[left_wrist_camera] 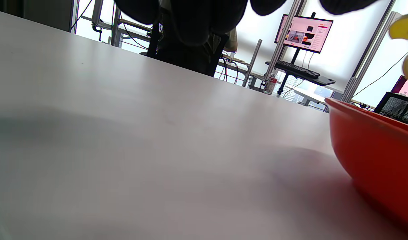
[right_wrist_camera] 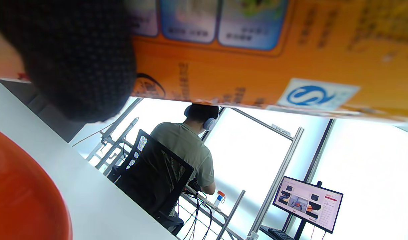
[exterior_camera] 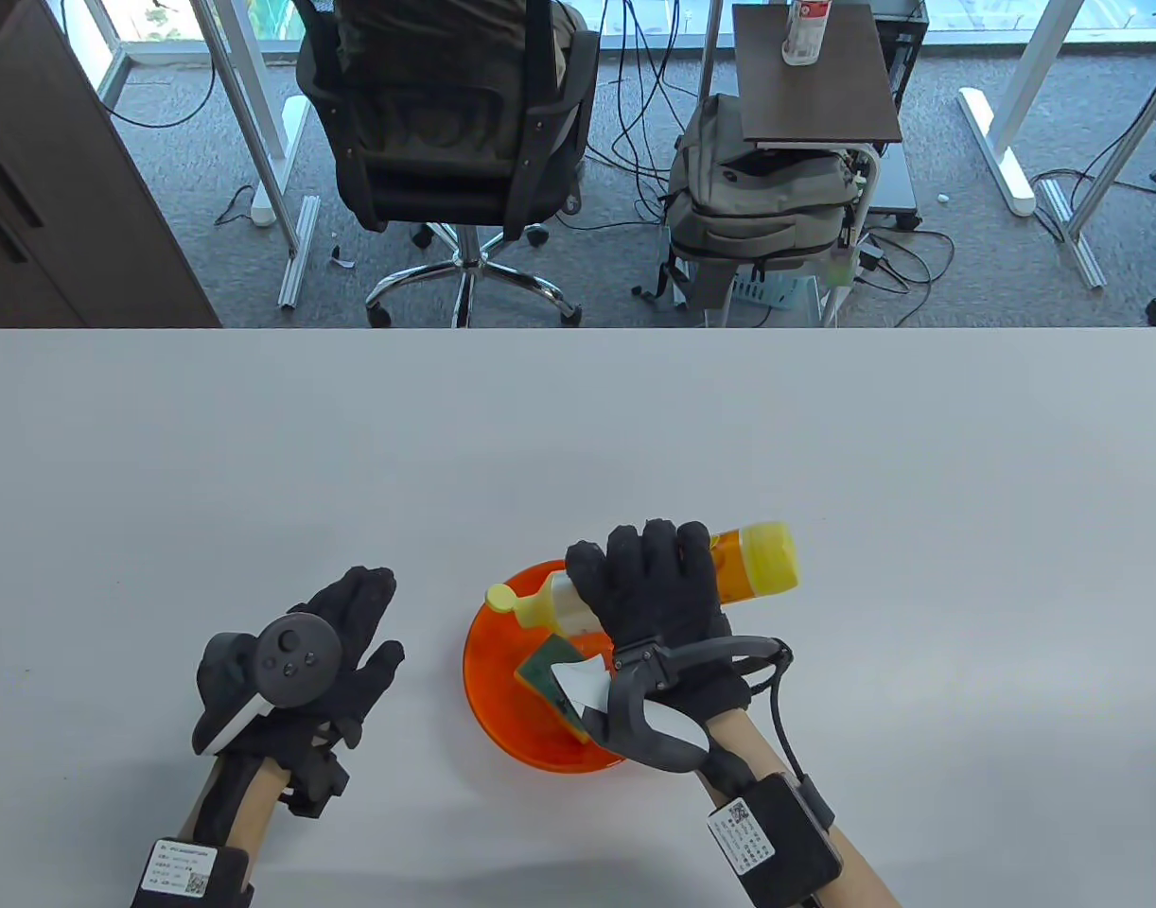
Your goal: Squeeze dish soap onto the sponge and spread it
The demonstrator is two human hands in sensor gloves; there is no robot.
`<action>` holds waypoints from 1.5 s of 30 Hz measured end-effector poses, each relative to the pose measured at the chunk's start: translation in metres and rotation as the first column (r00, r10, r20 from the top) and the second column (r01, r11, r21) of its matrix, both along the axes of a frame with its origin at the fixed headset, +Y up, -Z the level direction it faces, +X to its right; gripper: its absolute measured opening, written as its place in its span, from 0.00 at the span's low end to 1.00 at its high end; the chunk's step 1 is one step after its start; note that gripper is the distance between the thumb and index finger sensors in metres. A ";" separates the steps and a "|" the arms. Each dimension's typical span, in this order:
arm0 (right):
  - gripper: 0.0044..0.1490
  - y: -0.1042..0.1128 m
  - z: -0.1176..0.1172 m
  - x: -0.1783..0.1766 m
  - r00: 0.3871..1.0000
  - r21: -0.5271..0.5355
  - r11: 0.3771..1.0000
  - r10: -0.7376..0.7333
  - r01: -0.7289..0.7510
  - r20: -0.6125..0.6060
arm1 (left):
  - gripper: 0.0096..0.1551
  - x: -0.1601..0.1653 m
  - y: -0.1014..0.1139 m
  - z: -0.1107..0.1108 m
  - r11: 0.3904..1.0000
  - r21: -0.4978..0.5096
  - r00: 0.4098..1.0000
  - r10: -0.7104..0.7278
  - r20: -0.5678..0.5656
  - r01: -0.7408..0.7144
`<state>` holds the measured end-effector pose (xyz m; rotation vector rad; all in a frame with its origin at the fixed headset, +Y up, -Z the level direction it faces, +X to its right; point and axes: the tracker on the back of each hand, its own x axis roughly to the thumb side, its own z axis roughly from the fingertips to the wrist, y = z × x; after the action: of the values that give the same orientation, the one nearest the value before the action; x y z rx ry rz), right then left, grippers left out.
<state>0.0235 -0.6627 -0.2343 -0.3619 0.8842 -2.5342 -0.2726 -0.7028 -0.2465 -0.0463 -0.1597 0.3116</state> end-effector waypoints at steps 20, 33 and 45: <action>0.51 -0.009 0.001 -0.013 1.000 -0.044 0.999 0.009 -0.009 -0.017 | 0.47 -0.001 0.001 0.000 1.000 -0.018 1.000 0.001 -0.006 -0.001; 0.49 -0.003 -0.011 0.028 0.991 -0.079 0.997 -0.009 0.020 0.131 | 0.47 0.000 0.000 0.000 1.000 -0.022 1.000 -0.001 0.001 0.001; 0.49 0.012 -0.010 0.060 0.966 -0.088 0.995 -0.027 0.052 0.257 | 0.47 0.002 -0.001 0.000 1.000 -0.025 1.000 -0.002 0.009 0.003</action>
<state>0.0838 -0.6505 -0.2441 -0.0414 0.6821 -2.5894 -0.2704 -0.7037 -0.2463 -0.0725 -0.1647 0.3109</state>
